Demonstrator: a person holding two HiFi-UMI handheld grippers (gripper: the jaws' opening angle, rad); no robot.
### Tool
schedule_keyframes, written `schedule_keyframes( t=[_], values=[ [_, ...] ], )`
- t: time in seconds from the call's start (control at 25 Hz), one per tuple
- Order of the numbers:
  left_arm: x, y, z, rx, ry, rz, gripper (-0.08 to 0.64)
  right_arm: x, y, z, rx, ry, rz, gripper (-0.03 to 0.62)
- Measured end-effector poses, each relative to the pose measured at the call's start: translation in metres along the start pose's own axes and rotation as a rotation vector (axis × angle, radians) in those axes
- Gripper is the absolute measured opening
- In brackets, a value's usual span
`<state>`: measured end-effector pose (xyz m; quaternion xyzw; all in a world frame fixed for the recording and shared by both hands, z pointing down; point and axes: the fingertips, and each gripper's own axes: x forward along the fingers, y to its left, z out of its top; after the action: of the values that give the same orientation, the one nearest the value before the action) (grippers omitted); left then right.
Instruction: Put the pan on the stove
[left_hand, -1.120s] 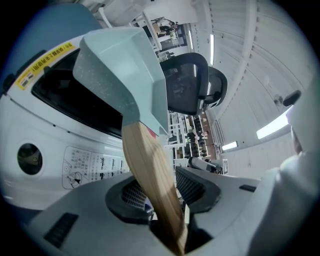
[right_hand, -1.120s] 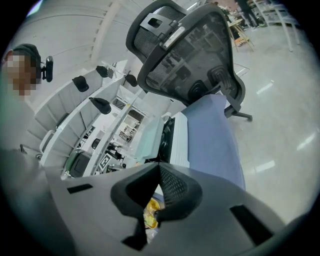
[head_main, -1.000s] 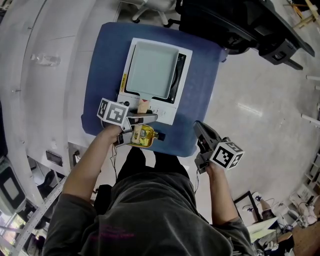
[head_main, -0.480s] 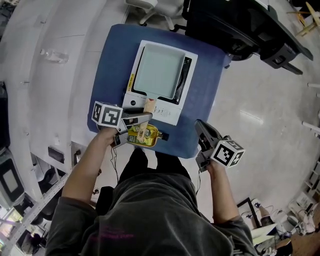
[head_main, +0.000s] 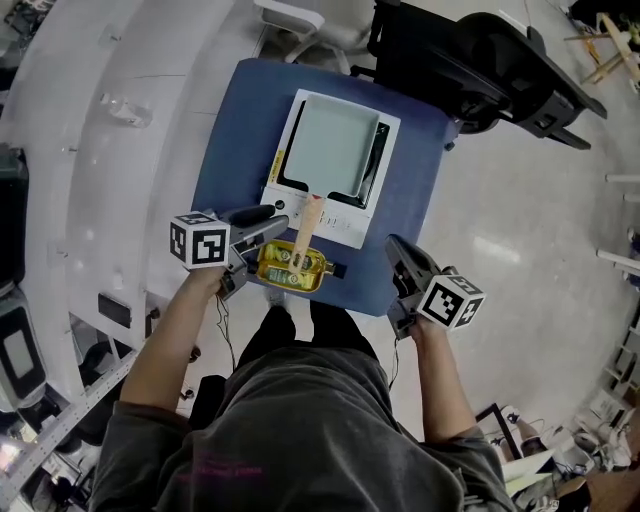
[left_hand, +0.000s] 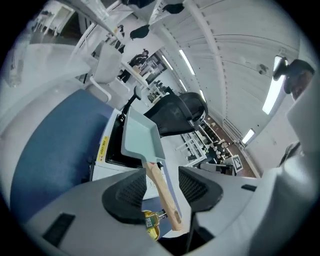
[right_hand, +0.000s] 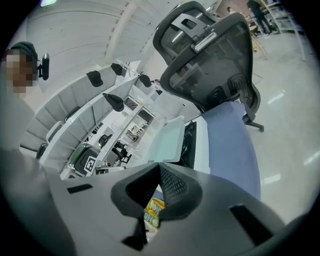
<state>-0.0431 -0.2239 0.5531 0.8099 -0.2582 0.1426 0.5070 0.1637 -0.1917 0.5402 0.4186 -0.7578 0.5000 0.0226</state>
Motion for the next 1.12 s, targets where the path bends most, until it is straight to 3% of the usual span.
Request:
schedule_keyframes(
  t=[0.28,0.6,0.88,1.12],
  values=[
    [-0.047,-0.026,0.010,0.158,-0.100,0.023,0.102,-0.003,0.043,-0.005,-0.046,-0.034,0.002,0.003],
    [-0.108,-0.056,0.024,0.260,-0.239,0.003,0.017,-0.006,0.092,-0.013,-0.087,-0.079,0.002,0.003],
    [-0.148,-0.089,0.034,0.407,-0.307,-0.026,0.002,-0.010,0.122,-0.018,-0.115,-0.124,-0.006,0.003],
    [-0.174,-0.112,0.040,0.477,-0.345,-0.053,0.002,-0.017,0.152,-0.016,-0.149,-0.162,0.000,0.003]
  ],
)
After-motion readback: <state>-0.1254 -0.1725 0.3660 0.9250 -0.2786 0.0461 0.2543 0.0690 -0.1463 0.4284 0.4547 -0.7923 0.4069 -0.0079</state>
